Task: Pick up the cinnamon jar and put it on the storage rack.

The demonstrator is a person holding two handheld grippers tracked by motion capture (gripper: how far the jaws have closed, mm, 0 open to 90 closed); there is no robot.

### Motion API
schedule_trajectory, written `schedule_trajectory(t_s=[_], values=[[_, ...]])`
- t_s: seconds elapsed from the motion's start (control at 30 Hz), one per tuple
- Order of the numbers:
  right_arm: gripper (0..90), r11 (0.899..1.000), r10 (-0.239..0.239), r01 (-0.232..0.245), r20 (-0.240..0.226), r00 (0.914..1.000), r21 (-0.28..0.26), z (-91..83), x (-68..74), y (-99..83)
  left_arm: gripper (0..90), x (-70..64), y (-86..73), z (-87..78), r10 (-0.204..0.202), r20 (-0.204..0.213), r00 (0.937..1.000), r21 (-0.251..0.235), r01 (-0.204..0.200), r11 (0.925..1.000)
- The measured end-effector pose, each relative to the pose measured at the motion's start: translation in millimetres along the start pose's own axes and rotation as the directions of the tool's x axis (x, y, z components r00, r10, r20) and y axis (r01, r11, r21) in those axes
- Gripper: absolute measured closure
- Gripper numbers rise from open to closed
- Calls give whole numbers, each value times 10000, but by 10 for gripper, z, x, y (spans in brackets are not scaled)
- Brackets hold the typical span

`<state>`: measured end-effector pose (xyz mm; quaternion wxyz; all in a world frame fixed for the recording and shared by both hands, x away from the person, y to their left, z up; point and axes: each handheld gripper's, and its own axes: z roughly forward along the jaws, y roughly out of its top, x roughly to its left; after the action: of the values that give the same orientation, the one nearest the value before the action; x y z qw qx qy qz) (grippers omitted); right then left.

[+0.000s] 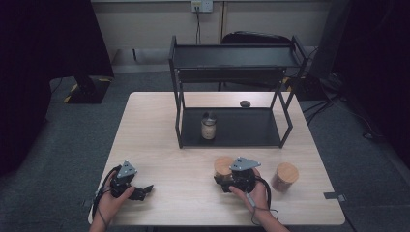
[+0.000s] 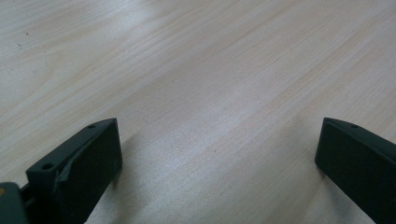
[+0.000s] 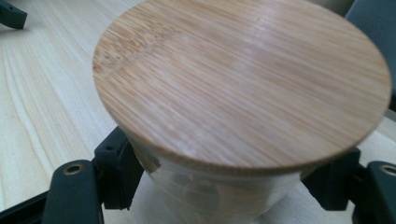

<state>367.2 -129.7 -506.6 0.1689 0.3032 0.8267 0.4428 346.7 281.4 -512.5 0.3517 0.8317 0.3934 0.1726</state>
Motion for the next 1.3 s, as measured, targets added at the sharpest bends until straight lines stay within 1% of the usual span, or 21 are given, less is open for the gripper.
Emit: schedule_trajectory(t_s=[0.17,0.27,0.33,0.53,0.6,0.8,1.03,1.2,1.3], values=[[251,9999,-153,153,87,9998,67,10,8,30,1,0,0,0,0,1,10000,-1,0,10000],[251,9998,-177,177,61,9998,53,18,7,59,1,1,0,0,4,5,10000,-2,-4,10000],[251,9997,-212,211,73,9997,134,24,8,81,1,0,0,0,3,4,10000,-3,-3,10000],[251,9998,-118,117,30,9999,166,57,-26,124,1,1,0,0,6,3,10000,0,-6,10000],[251,10000,-1,1,25,10000,60,63,-50,137,1,0,0,0,4,5,10000,-1,-4,10000],[251,9998,-77,74,199,9998,168,95,-97,175,1,1,0,0,5,4,10000,-2,-5,10000],[251,9996,-56,47,310,9995,287,150,-138,192,1,1,0,0,4,4,10000,-2,-4,10000],[251,9989,-225,204,500,9985,418,184,-183,211,1,1,0,0,5,5,10000,0,-5,10000],[251,9986,-212,184,567,9982,487,199,-220,221,1,0,0,0,4,4,10000,-2,-4,10000]])
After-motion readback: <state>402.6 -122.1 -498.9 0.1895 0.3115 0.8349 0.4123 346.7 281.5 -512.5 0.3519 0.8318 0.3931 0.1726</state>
